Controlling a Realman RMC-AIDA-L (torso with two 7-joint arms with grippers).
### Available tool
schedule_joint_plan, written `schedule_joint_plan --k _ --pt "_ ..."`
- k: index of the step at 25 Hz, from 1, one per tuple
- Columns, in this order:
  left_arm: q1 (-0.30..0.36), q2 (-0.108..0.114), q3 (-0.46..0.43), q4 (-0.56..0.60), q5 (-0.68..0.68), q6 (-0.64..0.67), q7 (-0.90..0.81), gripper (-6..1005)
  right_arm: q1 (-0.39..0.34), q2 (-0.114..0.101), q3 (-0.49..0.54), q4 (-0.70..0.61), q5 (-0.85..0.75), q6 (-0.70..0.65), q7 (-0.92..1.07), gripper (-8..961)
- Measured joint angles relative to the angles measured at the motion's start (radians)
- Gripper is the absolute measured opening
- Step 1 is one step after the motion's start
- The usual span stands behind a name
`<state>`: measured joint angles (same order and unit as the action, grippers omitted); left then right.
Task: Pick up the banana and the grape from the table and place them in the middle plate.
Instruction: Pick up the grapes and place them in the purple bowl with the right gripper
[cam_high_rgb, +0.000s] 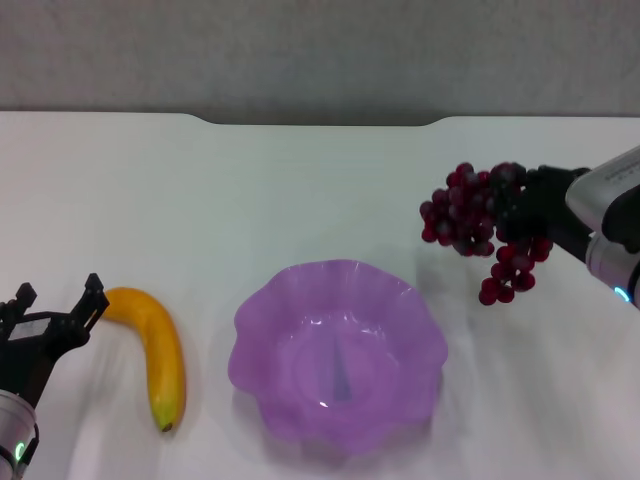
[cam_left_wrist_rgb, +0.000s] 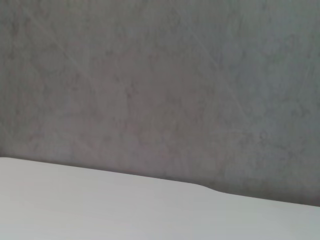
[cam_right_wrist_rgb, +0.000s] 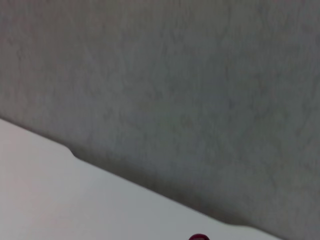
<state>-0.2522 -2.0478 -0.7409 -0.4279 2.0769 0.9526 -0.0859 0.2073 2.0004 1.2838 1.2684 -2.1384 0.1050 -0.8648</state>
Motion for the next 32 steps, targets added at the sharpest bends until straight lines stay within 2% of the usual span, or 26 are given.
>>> schedule_joint_plan --k 7,15,22,32 --pt "0.001 0.0 0.0 0.0 0.0 0.0 0.0 918 -0.009 -0.002 -0.013 0.101 -0.001 0.023 -0.035 192" --pt "-0.001 0.0 0.0 0.0 0.0 0.0 0.0 919 0.051 0.002 -0.071 0.161 0.006 0.087 -0.034 190" --pt "-0.006 0.0 0.0 0.0 0.0 0.0 0.001 919 0.075 0.003 -0.176 0.164 0.002 0.084 -0.034 187" --pt "-0.009 0.0 0.0 0.007 0.0 0.0 -0.001 919 0.084 0.003 -0.247 0.12 0.003 0.079 -0.037 187"
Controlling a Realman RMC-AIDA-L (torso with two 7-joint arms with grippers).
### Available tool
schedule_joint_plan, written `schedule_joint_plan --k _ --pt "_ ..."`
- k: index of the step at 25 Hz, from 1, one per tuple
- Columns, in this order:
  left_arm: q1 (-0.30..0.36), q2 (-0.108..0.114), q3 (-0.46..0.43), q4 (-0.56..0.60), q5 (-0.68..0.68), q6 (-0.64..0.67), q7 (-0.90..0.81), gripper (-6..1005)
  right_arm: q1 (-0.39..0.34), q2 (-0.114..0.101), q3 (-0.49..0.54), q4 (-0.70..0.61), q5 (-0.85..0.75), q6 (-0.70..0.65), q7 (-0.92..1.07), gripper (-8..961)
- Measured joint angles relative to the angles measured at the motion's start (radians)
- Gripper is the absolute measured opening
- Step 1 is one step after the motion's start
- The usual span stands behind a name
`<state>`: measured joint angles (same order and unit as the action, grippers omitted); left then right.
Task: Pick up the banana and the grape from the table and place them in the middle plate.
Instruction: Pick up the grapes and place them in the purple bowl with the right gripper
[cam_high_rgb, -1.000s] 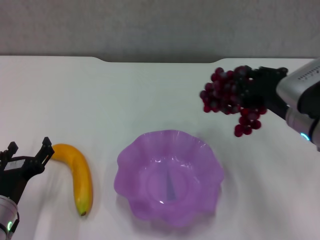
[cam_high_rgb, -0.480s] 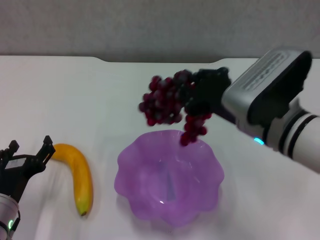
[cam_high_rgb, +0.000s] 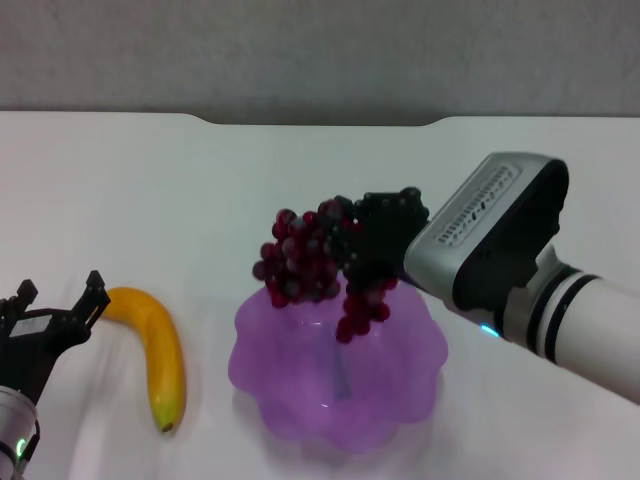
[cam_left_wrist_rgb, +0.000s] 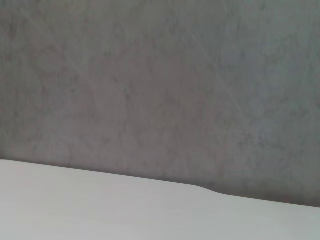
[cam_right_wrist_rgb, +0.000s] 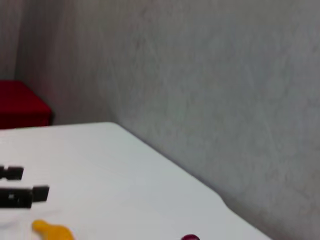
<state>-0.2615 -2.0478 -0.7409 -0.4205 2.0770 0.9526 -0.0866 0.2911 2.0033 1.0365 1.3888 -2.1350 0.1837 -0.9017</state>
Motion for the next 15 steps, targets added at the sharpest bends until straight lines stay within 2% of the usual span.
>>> schedule_joint_plan --k 15 --pt "-0.002 0.0 0.0 0.004 -0.024 0.0 0.004 918 0.0 0.001 -0.1 -0.077 0.005 -0.07 -0.001 186"
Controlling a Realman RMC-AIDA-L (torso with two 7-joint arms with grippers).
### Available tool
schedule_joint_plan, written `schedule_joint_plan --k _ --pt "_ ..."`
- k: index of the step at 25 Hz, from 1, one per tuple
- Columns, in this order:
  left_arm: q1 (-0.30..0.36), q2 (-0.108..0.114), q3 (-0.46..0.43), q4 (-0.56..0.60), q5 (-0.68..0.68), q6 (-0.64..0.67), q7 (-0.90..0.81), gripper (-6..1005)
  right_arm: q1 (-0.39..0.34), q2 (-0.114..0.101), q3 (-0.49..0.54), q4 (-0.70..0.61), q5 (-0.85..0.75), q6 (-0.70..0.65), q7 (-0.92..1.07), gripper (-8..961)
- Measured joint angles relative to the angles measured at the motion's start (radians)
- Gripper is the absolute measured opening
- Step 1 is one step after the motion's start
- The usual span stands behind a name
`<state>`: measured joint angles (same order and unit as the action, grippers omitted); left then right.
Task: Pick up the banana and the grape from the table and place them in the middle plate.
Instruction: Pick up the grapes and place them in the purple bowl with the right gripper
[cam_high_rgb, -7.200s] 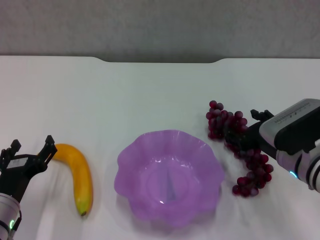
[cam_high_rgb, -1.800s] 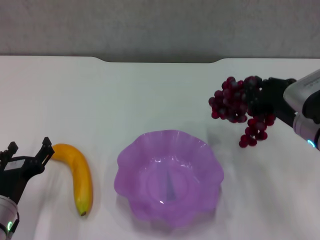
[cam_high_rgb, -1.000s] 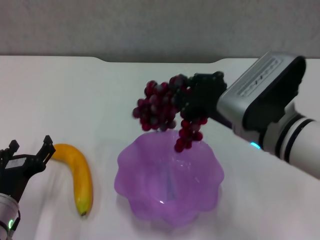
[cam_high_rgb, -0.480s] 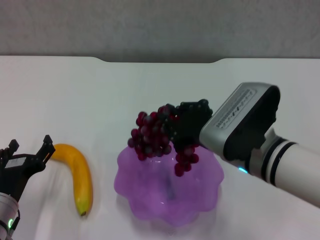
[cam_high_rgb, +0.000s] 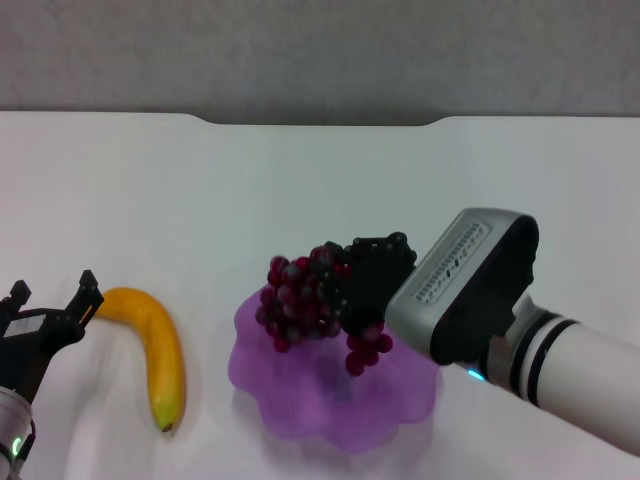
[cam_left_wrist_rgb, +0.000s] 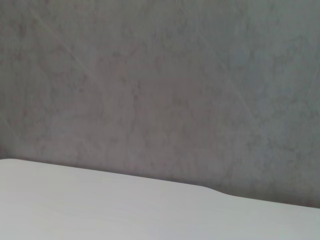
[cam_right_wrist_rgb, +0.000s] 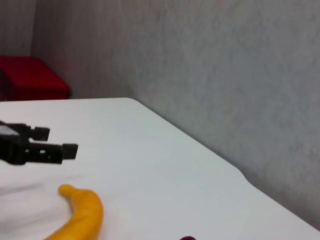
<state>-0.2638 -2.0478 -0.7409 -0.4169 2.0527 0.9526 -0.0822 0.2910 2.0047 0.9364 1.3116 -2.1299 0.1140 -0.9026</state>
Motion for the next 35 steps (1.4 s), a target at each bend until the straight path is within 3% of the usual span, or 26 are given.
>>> schedule_joint_plan --k 14,35 --pt "0.0 0.001 0.0 0.0 0.0 0.001 0.0 918 -0.007 -0.001 -0.092 -0.094 0.001 -0.126 0.009 189" --pt "-0.002 0.0 0.0 0.0 0.0 0.0 -0.001 917 0.04 0.0 -0.123 -0.22 0.002 -0.165 0.052 205"
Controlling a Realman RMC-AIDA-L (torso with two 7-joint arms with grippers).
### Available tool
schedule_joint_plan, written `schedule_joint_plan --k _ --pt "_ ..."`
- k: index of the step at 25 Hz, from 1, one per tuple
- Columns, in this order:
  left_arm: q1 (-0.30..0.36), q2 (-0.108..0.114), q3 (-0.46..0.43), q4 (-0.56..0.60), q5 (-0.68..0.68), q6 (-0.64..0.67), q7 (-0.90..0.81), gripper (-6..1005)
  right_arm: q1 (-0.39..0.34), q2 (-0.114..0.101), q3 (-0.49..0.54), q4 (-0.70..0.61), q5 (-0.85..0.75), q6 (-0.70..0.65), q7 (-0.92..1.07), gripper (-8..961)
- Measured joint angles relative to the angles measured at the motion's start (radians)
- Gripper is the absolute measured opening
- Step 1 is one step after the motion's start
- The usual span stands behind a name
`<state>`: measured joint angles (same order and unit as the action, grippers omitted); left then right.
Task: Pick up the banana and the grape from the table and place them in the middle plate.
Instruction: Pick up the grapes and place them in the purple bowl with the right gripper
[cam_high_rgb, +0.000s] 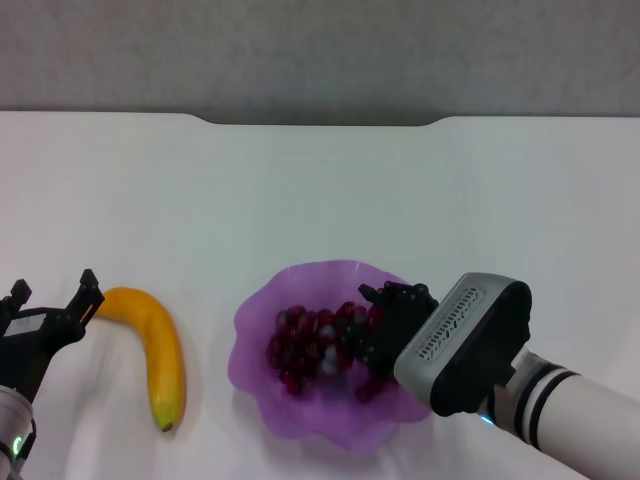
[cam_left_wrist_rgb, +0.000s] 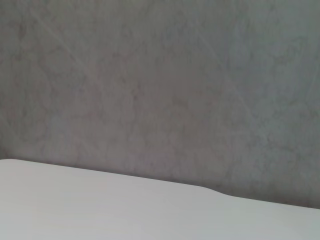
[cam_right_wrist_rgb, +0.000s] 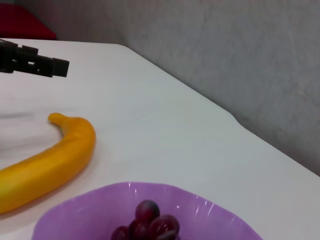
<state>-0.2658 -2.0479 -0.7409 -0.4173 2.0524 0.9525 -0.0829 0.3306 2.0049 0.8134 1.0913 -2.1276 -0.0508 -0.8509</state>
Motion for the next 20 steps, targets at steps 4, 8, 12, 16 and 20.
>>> schedule_joint_plan --k 4,8,12,16,20 --pt "-0.002 0.0 0.0 0.0 0.0 0.0 0.001 917 0.002 0.0 -0.014 -0.001 0.0 -0.015 0.0 382" --pt "-0.002 0.0 0.0 0.0 0.0 0.0 0.002 917 0.003 0.0 -0.026 -0.001 0.0 -0.036 0.001 581" --pt "-0.003 0.0 0.0 0.0 0.0 0.0 0.002 917 0.004 0.0 -0.027 0.016 0.0 -0.039 0.014 744" --pt "-0.004 0.0 0.002 0.0 0.0 0.0 0.002 917 0.009 0.0 -0.027 0.047 0.0 -0.068 0.03 867" --pt "-0.002 0.0 0.007 0.0 0.0 0.0 0.005 916 -0.007 -0.002 -0.001 0.108 -0.004 -0.076 0.027 901"
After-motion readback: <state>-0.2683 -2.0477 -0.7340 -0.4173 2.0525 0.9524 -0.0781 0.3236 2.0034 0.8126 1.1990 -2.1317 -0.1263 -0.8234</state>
